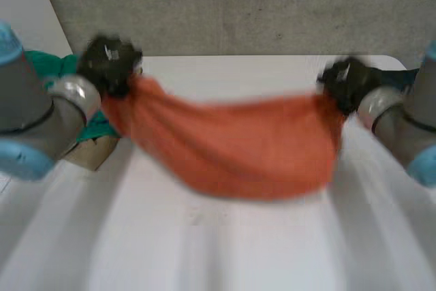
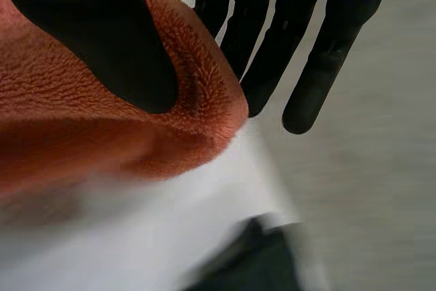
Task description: Fold the laundry.
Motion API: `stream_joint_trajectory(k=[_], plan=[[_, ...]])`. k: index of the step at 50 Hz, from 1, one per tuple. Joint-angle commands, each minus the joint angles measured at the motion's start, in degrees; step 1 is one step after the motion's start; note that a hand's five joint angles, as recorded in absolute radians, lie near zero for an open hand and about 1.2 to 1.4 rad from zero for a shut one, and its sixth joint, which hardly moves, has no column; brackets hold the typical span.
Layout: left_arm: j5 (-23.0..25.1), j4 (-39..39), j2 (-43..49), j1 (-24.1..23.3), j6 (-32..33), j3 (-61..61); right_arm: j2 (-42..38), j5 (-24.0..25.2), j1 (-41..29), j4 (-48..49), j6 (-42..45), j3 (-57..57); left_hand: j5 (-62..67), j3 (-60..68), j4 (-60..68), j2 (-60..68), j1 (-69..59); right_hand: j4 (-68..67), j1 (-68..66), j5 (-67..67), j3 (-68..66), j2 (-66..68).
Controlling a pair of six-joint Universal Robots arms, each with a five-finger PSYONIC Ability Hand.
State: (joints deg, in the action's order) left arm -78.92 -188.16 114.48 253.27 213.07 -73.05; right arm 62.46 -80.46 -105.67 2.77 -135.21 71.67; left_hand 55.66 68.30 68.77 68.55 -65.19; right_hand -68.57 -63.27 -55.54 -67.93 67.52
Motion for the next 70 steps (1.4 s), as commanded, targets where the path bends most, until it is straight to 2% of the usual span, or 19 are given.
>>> stream_joint_trajectory(k=[1,4,7,13,18,28,36,38,40,41,43,48,58,63,70], plan=[[-7.1,-21.1,4.1,-0.3,-4.0,19.1,4.9,-5.7,0.2,24.8,-10.2,-6.7,14.3,11.7,11.2,11.4,-14.8,-11.4,-16.7,-14.5,-12.1,12.5],[-9.4,-32.9,3.9,-0.1,-8.8,19.9,6.5,-7.2,0.3,32.5,-13.3,-6.8,14.3,11.7,11.2,11.4,-14.8,-11.4,-16.7,-14.5,-12.1,12.5],[-9.4,-37.4,3.9,-0.1,-11.1,18.8,6.6,-7.5,0.3,33.5,-13.7,-6.8,14.3,11.7,11.2,11.4,-14.8,-11.4,-16.7,-14.5,-12.1,12.5],[-9.4,-33.8,4.3,0.2,-11.9,12.4,5.3,-6.5,0.2,32.3,-13.9,-4.8,14.3,11.7,11.2,11.4,-14.8,-11.4,-16.7,-14.5,-12.1,12.5],[-9.1,-33.0,4.4,0.1,-11.6,2.1,2.5,-2.4,0.3,28.5,-13.9,-1.5,14.3,11.7,11.2,11.4,-14.8,-11.4,-16.7,-14.5,-12.1,12.5],[-8.3,-32.9,3.8,-0.5,-10.8,-20.4,-6.6,0.2,2.2,10.6,-12.8,6.4,14.3,11.7,11.2,11.4,-14.8,-11.4,-16.7,-14.5,-12.1,12.5],[-8.3,-29.8,-0.6,-0.1,-4.6,-30.8,-6.4,5.7,5.6,5.4,-13.6,12.3,14.3,11.7,11.2,11.4,-14.8,-11.4,-16.7,-14.5,-12.1,12.5],[-8.3,-29.5,-1.6,0.0,-3.9,-31.8,-6.4,6.5,7.0,5.4,-15.3,12.3,14.3,11.7,11.2,11.4,-14.8,-9.8,-15.1,-12.9,-10.5,10.9],[-8.3,-29.3,-2.6,0.1,-3.7,-32.5,-6.4,6.5,7.9,5.4,-18.0,12.0,14.3,11.7,11.2,11.4,-14.8,0.4,-4.9,-2.6,-0.2,0.6],[-8.4,-29.2,-3.8,0.2,-3.8,-32.8,-6.3,6.5,9.1,5.5,-22.3,11.4,14.3,11.7,11.2,11.4,-14.8,12.4,7.1,9.4,11.8,-11.4],[-8.5,-29.1,-4.4,0.2,-3.9,-32.8,-6.5,6.5,10.1,5.4,-26.0,10.7,14.3,11.7,11.2,11.4,-14.8,20.1,14.8,17.1,19.4,-19.0],[-8.5,-28.8,-6.1,0.4,-3.9,-32.6,-8.1,6.9,11.7,5.1,-35.2,9.2,14.3,11.7,11.2,11.4,-14.8,30.0,24.7,27.0,29.4,-29.0],[-8.5,-28.0,-11.6,1.1,-5.6,-29.1,-9.8,8.5,11.8,4.5,-37.1,7.7,14.3,11.7,11.2,11.4,-14.8,26.9,21.6,23.8,26.2,-25.8],[-8.5,-25.5,-14.3,0.7,-8.3,-26.5,-9.7,10.0,11.8,4.4,-37.1,6.6,14.3,11.7,11.2,11.4,-14.8,32.2,26.9,29.2,31.6,-31.2],[-8.5,-20.4,-15.3,0.0,-11.5,-21.0,-9.0,9.6,11.1,2.6,-36.3,7.0,14.3,11.7,11.2,11.4,-14.8,36.8,31.5,33.7,36.1,-35.7]])
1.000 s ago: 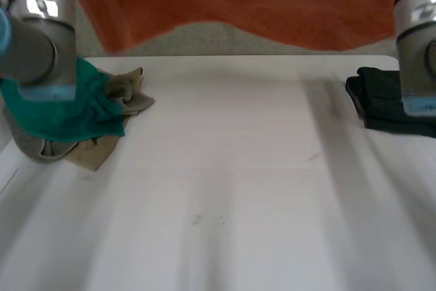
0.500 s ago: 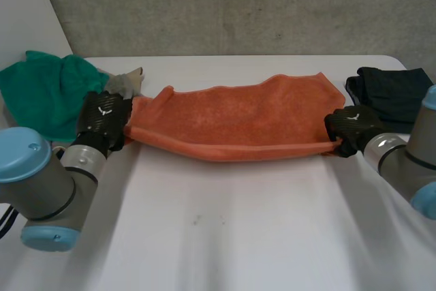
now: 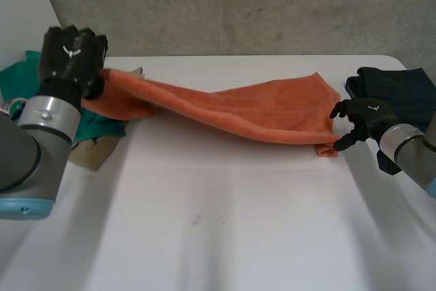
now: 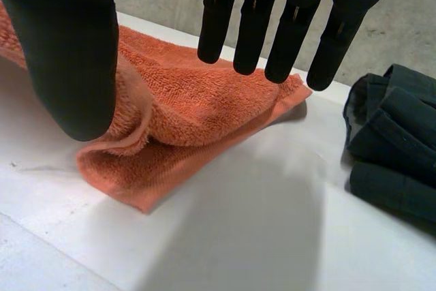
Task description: Fold the laundry.
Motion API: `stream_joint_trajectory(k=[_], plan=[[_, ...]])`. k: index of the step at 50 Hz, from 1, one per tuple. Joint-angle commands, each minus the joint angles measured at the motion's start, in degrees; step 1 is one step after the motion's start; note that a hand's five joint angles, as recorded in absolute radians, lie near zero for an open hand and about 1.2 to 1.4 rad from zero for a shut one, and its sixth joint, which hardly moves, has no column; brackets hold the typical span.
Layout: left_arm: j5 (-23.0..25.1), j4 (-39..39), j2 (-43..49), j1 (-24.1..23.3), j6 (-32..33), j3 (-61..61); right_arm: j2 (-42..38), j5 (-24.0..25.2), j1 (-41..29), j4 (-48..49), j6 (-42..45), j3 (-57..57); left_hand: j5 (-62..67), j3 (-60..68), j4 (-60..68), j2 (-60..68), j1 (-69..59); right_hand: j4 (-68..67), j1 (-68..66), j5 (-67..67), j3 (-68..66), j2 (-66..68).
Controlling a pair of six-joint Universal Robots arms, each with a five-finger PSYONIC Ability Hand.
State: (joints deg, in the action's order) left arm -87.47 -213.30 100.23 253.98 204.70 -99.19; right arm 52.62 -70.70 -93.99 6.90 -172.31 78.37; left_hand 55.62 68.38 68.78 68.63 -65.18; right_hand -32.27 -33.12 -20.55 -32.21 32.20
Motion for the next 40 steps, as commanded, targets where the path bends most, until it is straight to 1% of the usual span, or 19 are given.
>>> stream_joint_trajectory(k=[1,3,6,7,10,11,14,17,20,25,29,31,32,36,40], plan=[[0.0,5.3,-1.0,-0.9,-3.4,5.8,1.2,-0.2,-0.6,-1.8,1.1,0.5,14.4,11.6,11.2,11.4,-14.8,2.3,3.2,0.6,2.3,-2.2],[0.0,6.2,-1.0,-1.2,-3.8,7.0,2.9,-0.4,-0.6,-2.4,1.8,1.2,14.4,11.6,11.2,11.4,-14.8,9.0,9.9,7.3,9.0,-8.9],[-0.1,7.5,-1.1,-1.9,-4.1,9.1,4.9,-0.8,-0.6,-3.3,3.1,2.4,14.4,11.6,11.2,11.4,-14.8,13.8,14.6,12.0,13.7,-13.7],[-0.1,7.6,-1.1,-2.0,-4.1,9.5,6.0,-1.2,-0.7,-3.6,4.9,3.4,14.4,11.6,11.2,11.4,-14.8,14.9,15.8,13.2,14.9,-14.9],[-0.1,7.9,-1.6,-2.3,-4.1,10.9,6.7,-1.2,-0.8,-3.7,8.7,4.7,14.4,11.6,11.2,11.4,-14.8,13.8,14.6,12.1,13.7,-13.7],[-0.1,7.9,-1.9,-2.3,-4.1,11.2,6.6,-1.2,-0.9,-3.8,11.6,5.1,14.4,11.6,11.2,11.4,-14.8,13.4,14.3,11.7,13.4,-13.4],[-0.1,8.1,-2.4,-2.3,-4.1,11.6,6.1,-1.4,-1.8,-4.3,16.2,5.4,14.4,11.6,11.2,11.4,-14.8,11.8,12.6,10.0,11.7,-11.7],[-0.1,8.4,-2.8,-2.5,-4.2,11.6,4.9,-1.5,-3.9,-5.0,17.8,5.4,14.4,11.6,11.2,11.4,-14.8,9.4,10.3,7.7,9.4,-9.3],[-0.2,8.9,-3.5,-3.0,-4.2,11.8,3.3,-1.9,-6.1,-5.7,16.7,5.2,14.4,11.6,11.2,11.4,-14.8,9.1,9.9,7.3,9.0,-9.0],[-0.2,9.1,-4.2,-4.2,-4.2,13.1,2.9,-2.6,-8.7,-4.7,8.9,5.7,14.4,11.6,11.2,11.4,-14.8,10.6,11.4,8.9,10.5,-10.5],[-0.2,9.1,-4.3,-5.2,-4.2,15.1,0.8,-3.5,-10.8,-2.7,5.8,4.9,14.4,11.6,11.2,11.4,-14.8,9.6,10.4,7.9,9.5,-9.5],[-0.2,9.2,-4.2,-5.5,-4.2,15.7,-0.8,-4.5,-11.3,-2.0,5.8,4.6,14.4,11.6,11.2,11.4,-14.8,8.9,9.8,7.2,8.8,-8.8],[-0.2,9.2,-4.2,-5.6,-4.2,16.0,-1.7,-5.8,-11.5,-1.3,6.3,4.2,14.4,11.6,11.2,11.4,-14.8,7.7,8.6,6.0,7.7,-7.7],[-0.3,9.6,-4.2,-5.4,-4.2,16.8,-3.0,-8.7,-11.7,-0.1,7.6,2.8,14.4,11.6,11.2,11.4,-14.8,3.4,4.2,1.6,3.3,-3.3],[-0.4,9.7,-4.0,-5.4,-4.2,17.0,-3.6,-9.5,-11.5,0.0,10.2,2.3,14.4,11.6,11.2,11.4,-14.8,-1.5,-0.7,-3.2,-1.6,1.6]])
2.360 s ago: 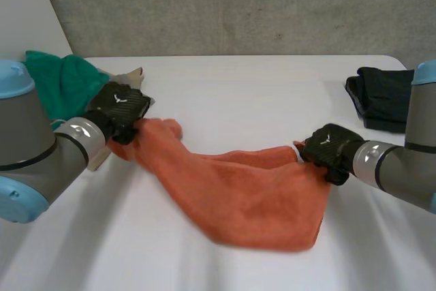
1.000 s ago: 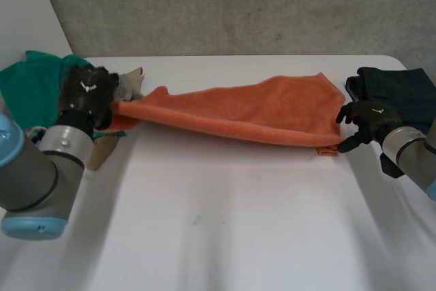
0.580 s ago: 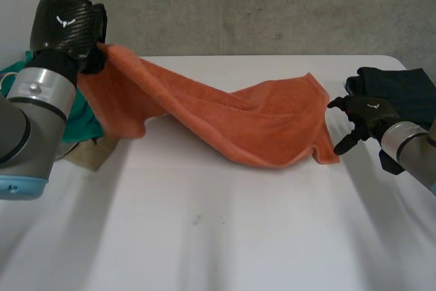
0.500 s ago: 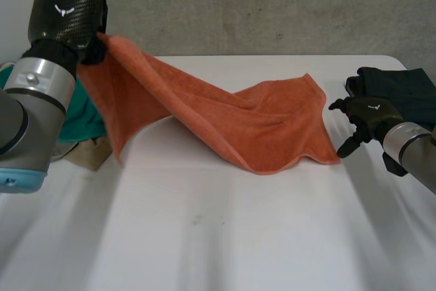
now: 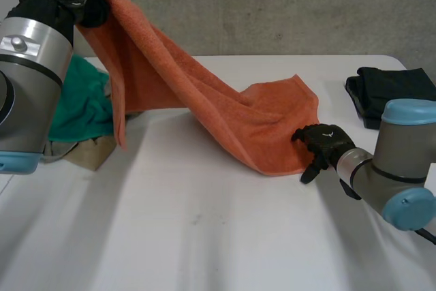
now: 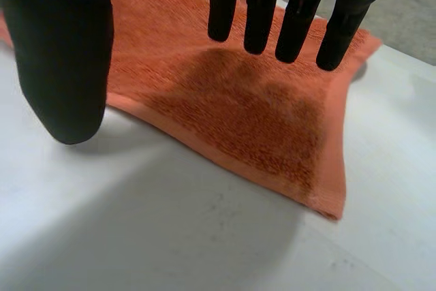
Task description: Fold the laundry.
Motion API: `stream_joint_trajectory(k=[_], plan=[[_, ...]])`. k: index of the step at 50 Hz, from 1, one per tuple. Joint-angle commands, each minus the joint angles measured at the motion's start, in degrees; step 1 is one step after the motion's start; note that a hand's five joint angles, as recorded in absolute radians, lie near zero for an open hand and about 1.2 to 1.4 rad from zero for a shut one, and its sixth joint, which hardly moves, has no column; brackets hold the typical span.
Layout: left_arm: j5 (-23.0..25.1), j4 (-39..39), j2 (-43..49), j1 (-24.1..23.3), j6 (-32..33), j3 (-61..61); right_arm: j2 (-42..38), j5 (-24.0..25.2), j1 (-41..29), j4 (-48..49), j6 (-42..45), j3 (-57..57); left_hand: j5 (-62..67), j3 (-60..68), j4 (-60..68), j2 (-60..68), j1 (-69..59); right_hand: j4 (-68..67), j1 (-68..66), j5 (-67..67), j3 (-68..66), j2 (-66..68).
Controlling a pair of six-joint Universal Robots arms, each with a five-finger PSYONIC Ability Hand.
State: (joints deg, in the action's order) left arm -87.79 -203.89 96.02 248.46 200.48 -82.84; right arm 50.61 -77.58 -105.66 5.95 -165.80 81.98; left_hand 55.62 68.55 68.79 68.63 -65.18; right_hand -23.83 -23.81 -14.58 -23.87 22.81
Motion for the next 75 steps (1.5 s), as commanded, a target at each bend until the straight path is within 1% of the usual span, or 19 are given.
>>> stream_joint_trajectory(k=[1,7,23,35,42,44,46,50,53,56,57,58,61,62,63,66,69,71,75], plan=[[-0.1,0.3,0.2,0.1,0.0,0.7,-1.6,-2.6,0.3,0.9,4.3,-1.4,14.4,11.5,11.2,11.4,-14.8,-10.6,-10.7,-9.9,-10.6,11.7],[-0.1,0.3,0.3,0.4,0.0,0.8,-1.7,-2.4,0.7,1.4,6.0,-2.3,14.4,11.5,11.2,11.4,-14.8,-15.7,-15.7,-14.9,-15.6,16.7],[-0.1,0.3,0.3,0.8,0.0,1.1,-5.8,-2.1,0.8,1.5,8.4,-7.9,14.4,11.5,11.2,11.4,-14.8,-20.4,-20.4,-19.6,-20.4,21.4],[-0.2,0.6,0.4,1.1,0.0,1.4,-9.7,-2.1,0.8,3.0,9.3,-15.8,14.4,11.5,11.2,11.4,-14.8,-37.4,-37.4,-36.6,-37.3,38.4],[-0.1,1.6,0.7,1.3,0.0,1.2,-10.7,-1.9,1.0,3.9,9.3,-19.0,14.4,11.5,11.2,11.4,-14.8,-38.2,-38.2,-37.5,-38.2,39.3],[-0.1,1.7,0.8,1.4,0.0,0.8,-11.5,-1.4,1.0,3.9,9.3,-19.3,14.4,11.5,11.2,11.4,-14.8,-42.9,-42.9,-42.2,-42.9,43.9],[-0.1,1.8,0.9,1.5,0.0,0.5,-11.8,-0.7,1.0,4.0,9.5,-19.4,14.4,11.5,11.2,11.4,-14.8,-56.1,-56.1,-55.3,-56.1,57.1],[-0.2,2.8,1.1,1.9,0.0,-0.7,-10.7,-0.6,1.7,3.6,11.9,-19.2,14.4,11.5,11.2,11.4,-14.8,-56.2,-56.2,-55.4,-56.1,57.2],[-0.2,4.3,1.0,3.2,0.0,-2.1,-6.7,-0.8,2.7,2.9,14.5,-17.7,14.4,11.5,11.2,11.4,-14.8,-56.2,-56.2,-55.4,-56.1,57.2],[-0.2,7.1,0.7,4.7,0.1,-3.5,2.4,-0.6,5.0,-0.6,18.0,-15.0,14.4,11.5,11.2,11.4,-14.8,-56.2,-56.2,-55.4,-56.1,57.2],[-0.2,8.1,0.4,5.1,0.1,-3.6,5.2,-0.5,5.9,-2.3,18.9,-14.7,14.4,11.5,11.2,11.4,-14.8,-56.2,-56.2,-55.4,-56.1,57.2],[-0.2,9.2,0.2,5.5,0.1,-3.8,10.5,-0.1,7.6,-6.2,20.9,-14.0,14.4,11.5,11.2,11.4,-14.8,-56.2,-56.2,-55.4,-56.1,57.2],[-0.1,14.5,-1.2,7.0,0.3,-3.9,17.7,0.2,10.1,-12.2,23.8,-14.0,14.4,11.5,11.2,11.4,-14.8,-56.2,-56.2,-55.4,-56.1,57.2],[0.0,16.0,-2.0,7.6,0.4,-4.0,21.7,0.6,11.3,-15.8,25.7,-14.2,14.4,11.5,11.2,11.4,-14.8,-56.2,-56.2,-55.4,-56.1,57.2],[0.2,19.1,-3.4,8.5,0.4,-4.0,23.5,0.8,11.8,-17.6,26.6,-14.3,14.4,11.5,11.2,11.4,-14.8,-56.2,-56.2,-55.4,-56.1,57.2],[0.3,24.0,-4.8,10.2,0.7,-3.6,30.1,0.9,12.9,-24.2,30.3,-15.6,14.4,11.5,11.2,11.4,-14.8,-56.2,-56.2,-55.4,-56.1,57.2],[0.6,30.0,-5.7,11.8,1.4,-3.0,35.4,1.0,13.7,-29.9,33.1,-16.5,14.4,11.5,11.2,11.4,-14.8,-56.2,-56.2,-55.4,-56.1,57.2],[0.7,33.3,-6.4,11.9,2.2,-2.8,36.5,1.6,14.2,-32.6,33.8,-15.9,14.4,11.5,11.2,11.4,-14.8,-56.2,-56.2,-55.4,-56.1,57.2],[0.7,35.0,-5.4,11.5,3.9,-3.6,34.0,2.7,14.0,-34.0,33.9,-14.2,14.4,11.5,11.2,11.4,-14.8,-56.2,-56.2,-55.4,-56.1,57.2]])
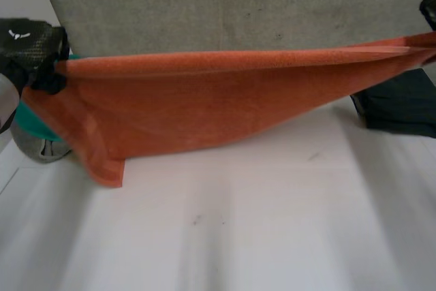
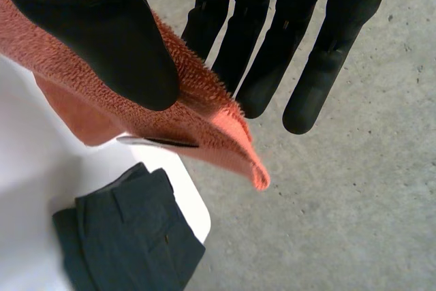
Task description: Fold the laundry.
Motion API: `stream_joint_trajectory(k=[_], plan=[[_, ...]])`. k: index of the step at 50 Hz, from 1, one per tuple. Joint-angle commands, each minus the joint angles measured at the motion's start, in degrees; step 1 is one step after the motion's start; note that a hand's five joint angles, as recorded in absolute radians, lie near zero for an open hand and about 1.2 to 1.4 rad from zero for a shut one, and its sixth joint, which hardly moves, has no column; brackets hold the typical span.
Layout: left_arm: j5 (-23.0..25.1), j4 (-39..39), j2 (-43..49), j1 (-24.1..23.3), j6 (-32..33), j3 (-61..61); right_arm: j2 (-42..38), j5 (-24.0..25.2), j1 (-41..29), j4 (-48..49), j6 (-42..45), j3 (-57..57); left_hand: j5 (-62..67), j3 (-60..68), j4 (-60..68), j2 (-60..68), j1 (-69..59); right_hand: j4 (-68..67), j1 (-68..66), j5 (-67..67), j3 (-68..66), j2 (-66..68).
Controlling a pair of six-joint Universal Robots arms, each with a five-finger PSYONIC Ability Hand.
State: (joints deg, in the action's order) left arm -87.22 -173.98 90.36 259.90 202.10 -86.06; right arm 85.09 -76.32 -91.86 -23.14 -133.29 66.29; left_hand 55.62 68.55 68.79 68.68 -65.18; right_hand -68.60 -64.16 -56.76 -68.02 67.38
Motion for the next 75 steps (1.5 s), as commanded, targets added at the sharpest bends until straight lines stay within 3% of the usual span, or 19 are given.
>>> stream_joint_trajectory(k=[1,9,14,18,19,22,23,27,29,37,44,53,59,64,69,75], plan=[[0.2,4.7,1.2,-0.2,2.9,-0.8,-1.4,1.4,0.1,-4.9,1.4,2.0,14.4,11.5,11.2,11.3,-14.8,-11.4,-15.8,-13.2,-12.0,12.6],[0.6,-2.6,16.8,-0.9,4.6,5.0,-13.7,-1.4,-2.4,-3.6,0.9,-0.2,14.4,11.5,11.2,11.3,-14.8,-11.4,-15.8,-13.2,-12.0,12.6],[0.5,-9.3,27.3,-3.1,6.5,16.1,-22.2,-7.2,-3.9,2.5,0.2,-7.7,14.4,11.5,11.2,11.3,-14.8,-11.4,-15.8,-13.2,-12.0,12.6],[0.6,-17.4,33.0,-4.5,8.3,28.0,-25.5,-10.9,-5.1,16.3,-1.9,-13.9,14.4,11.5,11.2,11.3,-14.8,-11.4,-15.8,-13.2,-12.0,12.6],[0.6,-19.5,33.6,-4.6,8.3,30.1,-25.6,-11.4,-5.5,24.6,-3.5,-15.2,14.4,11.5,11.2,11.3,-14.8,-11.4,-15.8,-13.2,-12.0,12.6],[0.6,-31.6,35.2,-4.2,7.9,36.0,-25.3,-11.5,-5.8,38.9,-6.9,-15.3,14.4,11.5,11.2,11.3,-14.8,-11.4,-15.8,-13.2,-12.0,12.6],[0.5,-39.3,35.4,-4.3,7.6,36.7,-25.0,-11.4,-5.8,47.9,-8.7,-14.8,14.4,11.5,11.2,11.3,-14.8,-11.4,-15.8,-13.2,-12.0,12.6],[0.0,-55.5,35.5,-4.5,5.8,36.4,-24.5,-11.5,-6.0,61.3,-11.3,-13.5,14.4,11.5,11.2,11.3,-14.8,-11.4,-15.8,-13.2,-12.0,12.6],[0.0,-57.2,35.5,-4.7,5.2,35.7,-24.7,-11.5,-6.1,61.8,-11.8,-13.5,14.4,11.5,11.2,11.3,-14.8,-11.4,-15.8,-13.2,-12.0,12.6],[0.1,-53.0,35.8,-4.5,2.0,28.8,-26.1,-10.9,-6.8,59.1,-14.5,-7.7,14.4,11.5,11.2,11.3,-14.8,-11.4,-15.8,-13.2,-12.0,12.6],[0.7,-52.1,36.8,-4.3,1.2,17.9,-29.3,-6.7,-6.4,54.7,-14.5,-1.3,14.4,11.5,11.2,11.3,-14.8,-11.4,-15.8,-13.2,-12.0,12.6],[1.4,-46.3,39.3,-4.8,1.9,4.4,-32.0,-4.6,-6.2,38.6,-12.4,7.3,14.4,11.5,11.2,11.3,-14.8,-11.4,-15.8,-13.2,-12.0,12.6],[1.2,-30.6,27.8,-4.8,6.7,-8.8,-29.6,-4.6,-4.6,23.3,-3.5,13.2,14.4,11.5,11.2,11.3,-14.8,-11.4,-15.8,-13.2,-12.0,12.6],[0.7,-15.5,16.0,-4.8,13.5,-18.5,-17.0,-5.5,-0.9,8.9,9.4,24.1,14.4,11.5,11.2,11.3,-14.8,-11.4,-15.8,-13.2,-12.0,12.6],[1.4,-0.8,4.3,-4.4,17.3,-26.5,-7.9,-5.0,3.8,2.0,19.2,31.3,14.4,11.5,11.2,11.3,-14.8,-11.4,-15.8,-13.2,-12.0,12.6],[2.0,0.2,1.5,-4.5,17.2,-27.1,-5.6,-4.4,5.7,1.9,21.0,32.6,14.4,11.5,11.2,11.3,-14.8,-11.4,-15.8,-13.2,-12.0,12.6]])
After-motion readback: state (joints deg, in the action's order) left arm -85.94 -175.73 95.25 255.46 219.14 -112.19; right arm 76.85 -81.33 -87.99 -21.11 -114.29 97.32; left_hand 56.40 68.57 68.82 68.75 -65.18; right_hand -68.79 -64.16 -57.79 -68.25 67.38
